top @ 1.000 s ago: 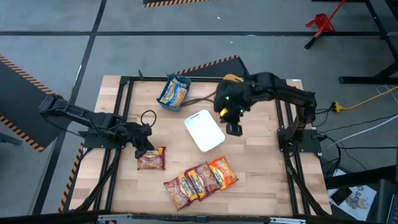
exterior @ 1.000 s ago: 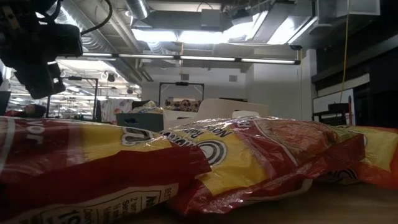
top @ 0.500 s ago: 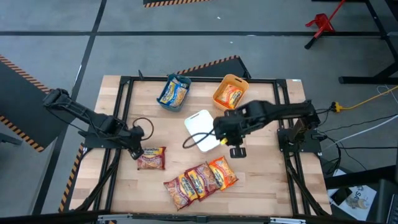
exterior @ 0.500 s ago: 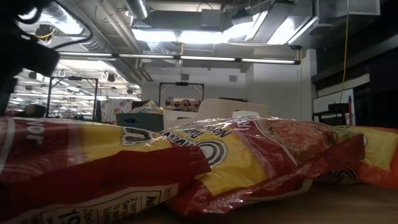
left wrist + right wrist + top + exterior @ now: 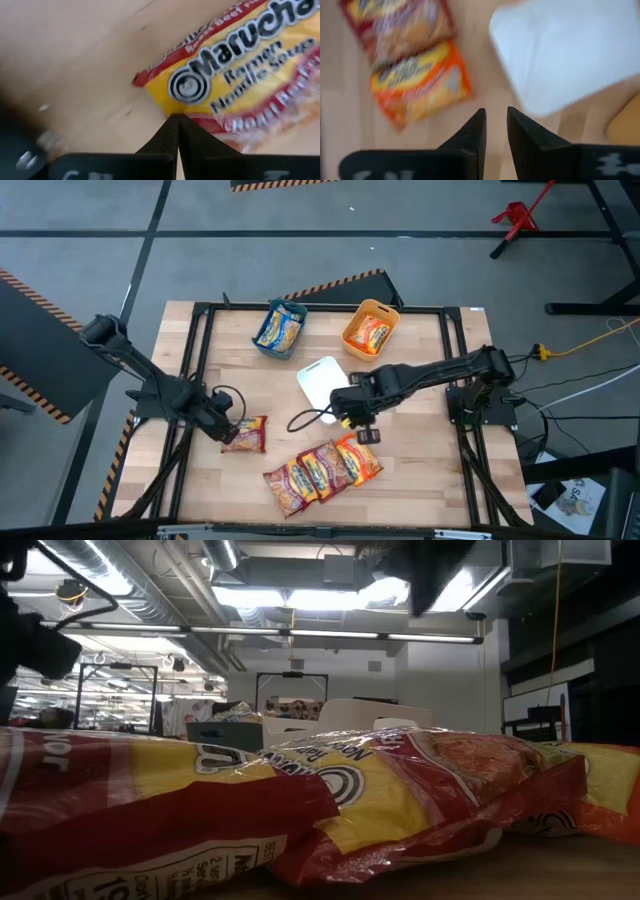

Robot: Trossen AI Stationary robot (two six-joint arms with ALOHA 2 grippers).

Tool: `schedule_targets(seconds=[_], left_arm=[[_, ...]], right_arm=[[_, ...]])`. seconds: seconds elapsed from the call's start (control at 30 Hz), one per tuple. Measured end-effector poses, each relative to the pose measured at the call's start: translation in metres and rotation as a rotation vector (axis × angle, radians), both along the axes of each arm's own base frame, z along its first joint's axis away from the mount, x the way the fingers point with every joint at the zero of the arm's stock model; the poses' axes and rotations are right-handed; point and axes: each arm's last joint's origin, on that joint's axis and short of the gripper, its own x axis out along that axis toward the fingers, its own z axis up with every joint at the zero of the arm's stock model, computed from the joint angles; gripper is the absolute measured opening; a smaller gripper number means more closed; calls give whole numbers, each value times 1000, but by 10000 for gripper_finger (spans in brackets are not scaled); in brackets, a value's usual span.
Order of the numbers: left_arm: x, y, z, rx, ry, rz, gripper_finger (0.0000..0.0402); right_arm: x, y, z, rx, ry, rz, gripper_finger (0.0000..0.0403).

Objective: Sort Maruchan noodles
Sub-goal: Put the top red noodle pack into the white bin

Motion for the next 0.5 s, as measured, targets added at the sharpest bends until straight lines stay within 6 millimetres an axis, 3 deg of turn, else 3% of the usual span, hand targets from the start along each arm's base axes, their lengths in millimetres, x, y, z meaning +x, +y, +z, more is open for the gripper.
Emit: schedule_targets(seconds=[0.13, 0.33, 0.5], left_arm=[[11, -6, -13, 9, -47, 21, 1], [31, -18, -27, 21, -137, 55, 0], [50, -27, -38, 21, -240, 110, 0]], right_arm=[[20, -7, 0, -5, -197, -5, 62], [55, -22, 9, 137, -566, 24, 63], [62, -32, -1, 250, -628, 66, 101]])
